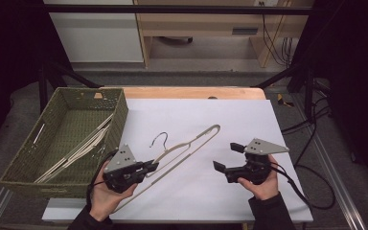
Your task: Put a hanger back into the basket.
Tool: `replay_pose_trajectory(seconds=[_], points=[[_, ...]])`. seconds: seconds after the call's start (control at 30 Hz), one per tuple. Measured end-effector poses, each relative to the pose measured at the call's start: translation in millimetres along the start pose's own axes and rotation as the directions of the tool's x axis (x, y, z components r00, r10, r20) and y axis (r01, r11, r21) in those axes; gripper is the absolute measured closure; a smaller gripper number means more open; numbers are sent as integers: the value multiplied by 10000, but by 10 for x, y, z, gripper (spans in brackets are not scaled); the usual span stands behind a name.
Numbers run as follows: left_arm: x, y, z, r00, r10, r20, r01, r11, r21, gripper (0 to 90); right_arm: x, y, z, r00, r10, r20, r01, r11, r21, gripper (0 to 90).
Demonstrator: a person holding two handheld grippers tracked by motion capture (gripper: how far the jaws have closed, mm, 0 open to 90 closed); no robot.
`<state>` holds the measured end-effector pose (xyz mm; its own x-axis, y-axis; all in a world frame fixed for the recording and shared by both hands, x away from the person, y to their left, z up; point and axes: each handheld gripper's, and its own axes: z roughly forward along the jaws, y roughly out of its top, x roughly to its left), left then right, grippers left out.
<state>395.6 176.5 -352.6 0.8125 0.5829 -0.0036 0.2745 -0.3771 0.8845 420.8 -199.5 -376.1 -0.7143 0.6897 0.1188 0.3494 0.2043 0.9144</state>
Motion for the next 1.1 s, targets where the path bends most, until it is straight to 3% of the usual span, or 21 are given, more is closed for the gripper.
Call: replay_pose_trajectory(seconds=[0.17, 0.47, 0.73, 0.9, 1.1], points=[[9, 112, -189, 9996, 150, -221, -158, 9991, -398, 865, -146, -77, -107, 9984, 502, 271, -498, 9987, -143, 89], [126, 513, -605, 9932, 699, -934, -794, 9915, -1028, 866, -266, -148, -213, 9953, 527, 817, -513, 9985, -191, 83], [468, 654, -935, 9828, 571, -1756, -760, 9918, -1029, 866, -273, -165, -235, 9927, 450, 1121, -424, 9988, -248, 69], [721, 670, -1167, 9713, 418, -2340, -674, 9925, -1022, 866, -282, -167, -262, 9919, 344, 1222, -304, 9990, -342, 67], [1019, 599, -1334, 9557, 710, -2858, -974, 9921, -794, 865, -277, -162, -281, 9909, 398, 1286, -340, 9983, -471, 63]])
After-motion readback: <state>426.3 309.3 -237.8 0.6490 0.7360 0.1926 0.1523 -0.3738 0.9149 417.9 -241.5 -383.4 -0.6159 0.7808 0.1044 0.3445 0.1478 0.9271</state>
